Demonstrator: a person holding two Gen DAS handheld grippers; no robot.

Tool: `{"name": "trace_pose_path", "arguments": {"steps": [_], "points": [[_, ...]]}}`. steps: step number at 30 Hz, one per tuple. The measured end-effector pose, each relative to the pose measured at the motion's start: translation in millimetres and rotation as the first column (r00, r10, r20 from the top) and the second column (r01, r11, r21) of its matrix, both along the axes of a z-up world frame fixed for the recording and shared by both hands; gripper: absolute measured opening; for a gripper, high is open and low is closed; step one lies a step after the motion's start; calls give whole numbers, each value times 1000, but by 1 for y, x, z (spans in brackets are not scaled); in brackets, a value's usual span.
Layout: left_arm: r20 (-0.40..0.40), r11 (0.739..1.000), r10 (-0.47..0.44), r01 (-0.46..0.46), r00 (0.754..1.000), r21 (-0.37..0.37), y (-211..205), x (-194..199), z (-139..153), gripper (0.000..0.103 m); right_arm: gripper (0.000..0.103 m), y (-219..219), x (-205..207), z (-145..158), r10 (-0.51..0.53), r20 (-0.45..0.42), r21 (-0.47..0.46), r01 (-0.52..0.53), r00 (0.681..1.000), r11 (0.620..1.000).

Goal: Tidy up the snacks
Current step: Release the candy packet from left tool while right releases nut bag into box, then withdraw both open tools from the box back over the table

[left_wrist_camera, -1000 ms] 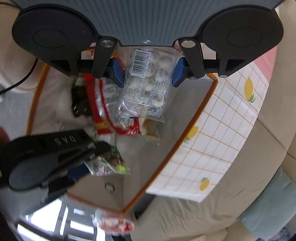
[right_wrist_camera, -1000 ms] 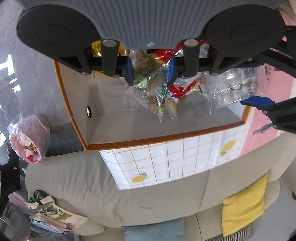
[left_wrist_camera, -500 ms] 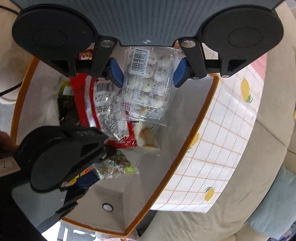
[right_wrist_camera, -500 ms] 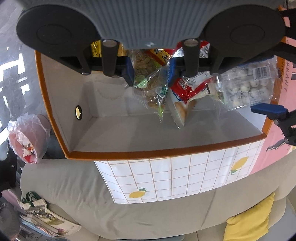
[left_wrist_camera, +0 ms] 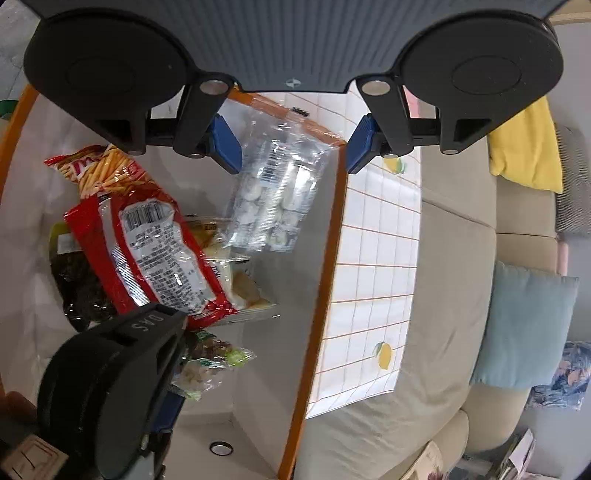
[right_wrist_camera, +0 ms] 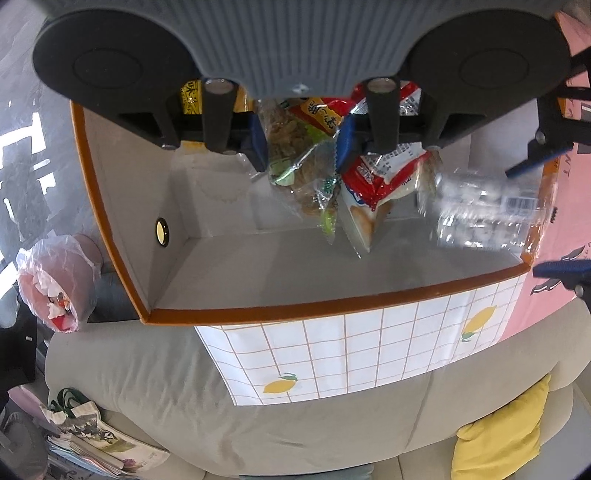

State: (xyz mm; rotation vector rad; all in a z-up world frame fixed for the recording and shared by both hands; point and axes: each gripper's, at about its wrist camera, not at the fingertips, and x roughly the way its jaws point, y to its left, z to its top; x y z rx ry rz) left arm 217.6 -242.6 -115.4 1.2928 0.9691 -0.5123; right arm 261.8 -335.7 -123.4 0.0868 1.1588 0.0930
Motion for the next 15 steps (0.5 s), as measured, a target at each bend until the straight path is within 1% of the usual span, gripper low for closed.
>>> {"name": "trace_pose_path", "arguments": {"steps": [2,3,4,6,9,10,14,15], "points": [[-55,999,28,-30,998,-37,1,1,-2,76,37,0,-1,1,-3,1,1,3,1000,1000],[-89,997,44,-49,995,-55,2,2,-3,79,37,0,-2,1,-3,3,2,3,1000,1000],[-97,997,46,-52,994,-63,3,2,-5,87,41,-1,-2,2,-6,3,2,6,1000,1000],[-85,997,34,-39,996,-61,7,1,-7,91,48,-3,-3,3,-15,1,3,15,1000,1000],[-78,998,27,-32,997,-59,10,-1,-5,91,54,-8,-2,5,-30,-4,19,30,1000,999],[-77,997,29,-35,997,-69,11,-3,-2,91,57,-10,-2,6,-39,-5,25,39,999,999],[-96,988,44,-58,994,-141,15,-4,11,91,61,-14,-3,13,-66,0,45,66,998,997],[-102,985,47,-63,994,-158,14,-5,13,91,64,-14,-4,15,-71,4,48,71,997,996]]}}
